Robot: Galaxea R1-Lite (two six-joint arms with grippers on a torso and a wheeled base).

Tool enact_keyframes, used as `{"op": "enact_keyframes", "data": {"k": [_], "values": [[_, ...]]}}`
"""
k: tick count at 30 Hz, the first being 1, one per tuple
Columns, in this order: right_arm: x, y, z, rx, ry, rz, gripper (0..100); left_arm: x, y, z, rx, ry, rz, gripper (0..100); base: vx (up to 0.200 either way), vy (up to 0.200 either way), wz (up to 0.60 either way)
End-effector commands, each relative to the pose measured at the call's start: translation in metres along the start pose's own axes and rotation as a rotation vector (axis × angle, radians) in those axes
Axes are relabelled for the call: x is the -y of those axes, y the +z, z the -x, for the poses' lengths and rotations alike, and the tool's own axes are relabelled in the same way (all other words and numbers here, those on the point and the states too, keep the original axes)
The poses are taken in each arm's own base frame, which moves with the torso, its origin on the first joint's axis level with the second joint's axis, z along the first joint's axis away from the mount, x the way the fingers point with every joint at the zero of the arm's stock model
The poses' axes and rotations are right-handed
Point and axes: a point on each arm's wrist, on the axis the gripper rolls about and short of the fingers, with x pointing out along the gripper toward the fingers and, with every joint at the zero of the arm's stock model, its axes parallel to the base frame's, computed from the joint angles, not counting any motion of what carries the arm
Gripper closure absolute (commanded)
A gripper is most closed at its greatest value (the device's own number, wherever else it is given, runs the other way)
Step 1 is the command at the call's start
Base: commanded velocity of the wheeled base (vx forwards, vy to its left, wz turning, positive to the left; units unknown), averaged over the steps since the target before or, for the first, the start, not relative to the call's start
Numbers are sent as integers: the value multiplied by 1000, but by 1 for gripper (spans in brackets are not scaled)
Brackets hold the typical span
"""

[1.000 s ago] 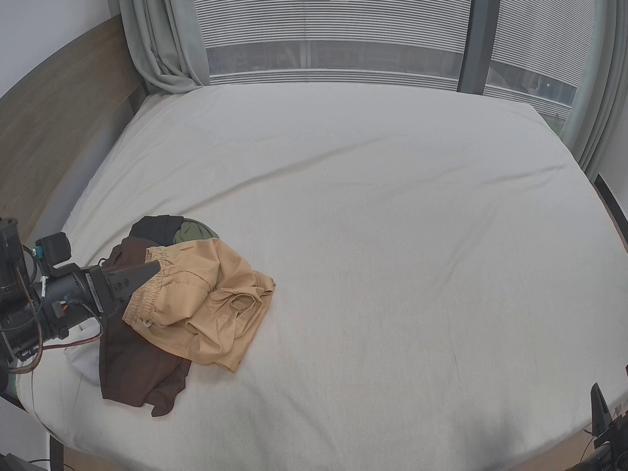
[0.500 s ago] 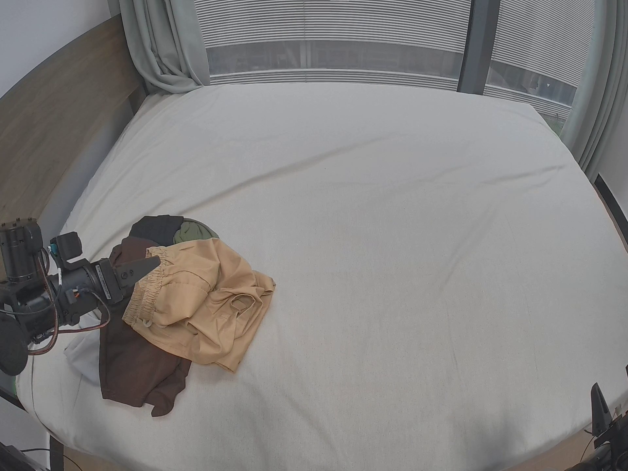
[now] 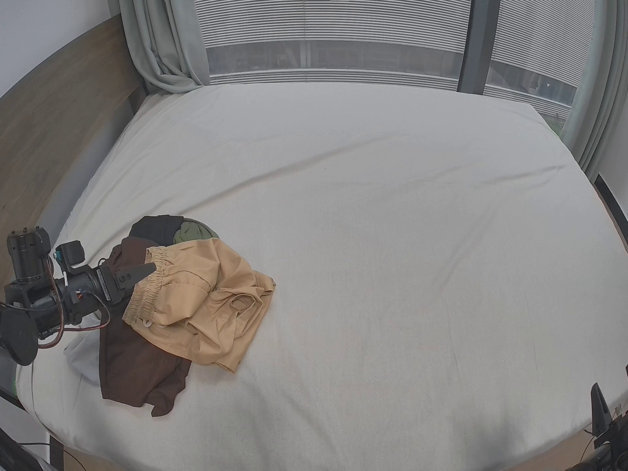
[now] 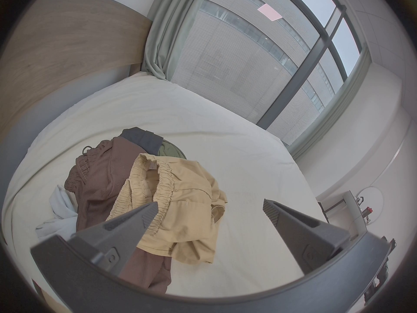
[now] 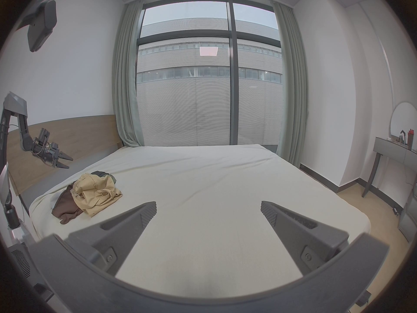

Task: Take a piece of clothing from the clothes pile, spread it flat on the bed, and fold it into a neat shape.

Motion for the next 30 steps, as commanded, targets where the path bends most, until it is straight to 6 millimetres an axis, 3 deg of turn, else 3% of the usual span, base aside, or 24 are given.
{"op": "enact_keyframes", "data": {"k": [1, 11, 30], "values": [[0, -5, 0, -1, -1, 0, 0, -11, -3, -8, -17, 9, 19, 0, 0, 0, 0], [0, -5, 0, -1, -2, 0, 0, -34, -12, -31, -18, 29, 42, 0, 0, 0, 0], [0, -5, 0, -1, -2, -1, 0, -52, -22, -62, -37, 27, 136, 0, 0, 0, 0]]}}
